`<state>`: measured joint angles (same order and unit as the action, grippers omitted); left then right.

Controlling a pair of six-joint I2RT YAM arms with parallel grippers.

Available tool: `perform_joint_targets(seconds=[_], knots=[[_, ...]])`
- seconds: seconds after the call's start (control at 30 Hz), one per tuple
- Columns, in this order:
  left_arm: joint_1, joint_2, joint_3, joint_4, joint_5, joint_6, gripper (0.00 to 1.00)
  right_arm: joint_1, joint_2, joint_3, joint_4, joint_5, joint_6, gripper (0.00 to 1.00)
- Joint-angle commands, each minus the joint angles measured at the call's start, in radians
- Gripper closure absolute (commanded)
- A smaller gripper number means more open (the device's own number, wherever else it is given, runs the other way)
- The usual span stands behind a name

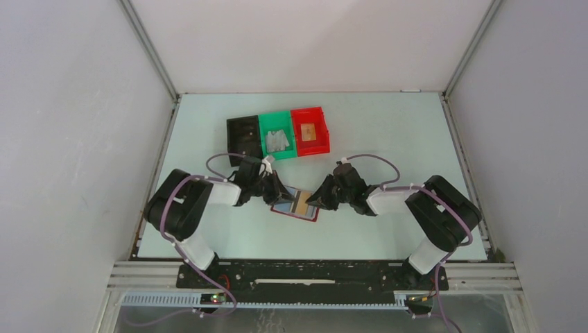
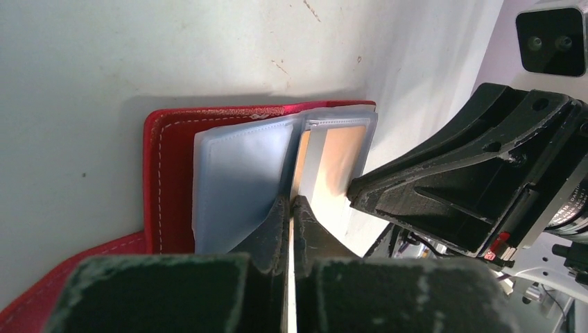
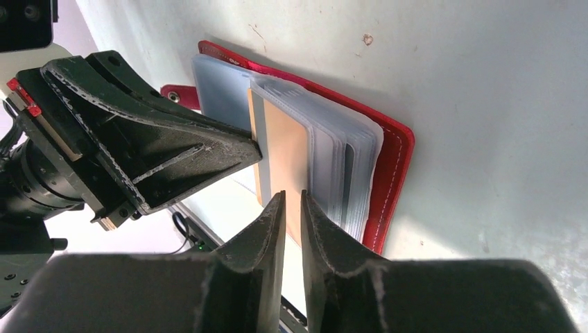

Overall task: Take the credit cards out of the card holder
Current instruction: Remove the credit card from the card holder.

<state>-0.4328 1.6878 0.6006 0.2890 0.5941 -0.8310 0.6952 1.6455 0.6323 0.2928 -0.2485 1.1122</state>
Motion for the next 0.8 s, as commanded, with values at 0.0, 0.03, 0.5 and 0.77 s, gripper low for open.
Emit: perform_joint_targets(seconds=[0.0, 0.03, 0.5, 0.77], knots=[[0.017, -0.037, -0.027, 0.010, 0.025, -0.007, 1.00, -0.002, 0.064, 0.009, -0.040, 0.062, -0.006, 0.77], [0.021, -0.039, -0.030, 0.009, 0.024, -0.007, 1.00, -0.002, 0.069, 0.009, -0.040, 0.061, -0.006, 0.77], [0.035, -0.045, -0.064, 0.052, 0.035, -0.028, 0.79, -0.002, 0.106, 0.008, -0.030, 0.054, -0.003, 0.78], [0.051, -0.057, -0.087, 0.060, 0.022, -0.036, 0.87, -0.002, 0.123, 0.009, -0.019, 0.046, 0.003, 0.78]])
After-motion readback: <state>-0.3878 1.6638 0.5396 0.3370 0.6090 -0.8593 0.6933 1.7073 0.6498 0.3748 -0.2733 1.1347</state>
